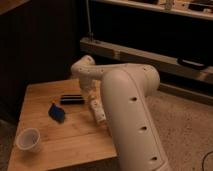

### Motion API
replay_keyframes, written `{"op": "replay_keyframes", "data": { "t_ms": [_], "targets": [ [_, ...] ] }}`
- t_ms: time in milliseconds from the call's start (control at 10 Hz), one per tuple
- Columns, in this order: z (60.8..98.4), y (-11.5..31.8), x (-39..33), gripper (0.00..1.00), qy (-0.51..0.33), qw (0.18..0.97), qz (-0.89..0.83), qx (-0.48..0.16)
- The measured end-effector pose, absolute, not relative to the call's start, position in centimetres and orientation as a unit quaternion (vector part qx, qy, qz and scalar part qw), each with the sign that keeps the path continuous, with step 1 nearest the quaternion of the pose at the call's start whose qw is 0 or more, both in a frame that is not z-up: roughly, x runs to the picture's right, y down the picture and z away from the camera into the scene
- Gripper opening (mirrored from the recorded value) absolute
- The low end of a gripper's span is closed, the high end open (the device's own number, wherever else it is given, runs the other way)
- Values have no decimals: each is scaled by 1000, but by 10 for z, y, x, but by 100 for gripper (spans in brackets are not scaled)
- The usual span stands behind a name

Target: Stand the bottle upright

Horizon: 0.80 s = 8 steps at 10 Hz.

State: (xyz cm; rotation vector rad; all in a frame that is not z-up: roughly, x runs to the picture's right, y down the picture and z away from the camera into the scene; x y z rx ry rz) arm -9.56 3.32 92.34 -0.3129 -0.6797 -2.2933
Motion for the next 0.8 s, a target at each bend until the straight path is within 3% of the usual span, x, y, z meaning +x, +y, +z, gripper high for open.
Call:
{"op": "replay_keyframes", "data": {
  "t_ms": [500,800],
  "targets": [
    [911,50,-40,60,-241,413,-865,-150],
    [911,43,-45,60,-228,426,-865,-131]
  ]
}}
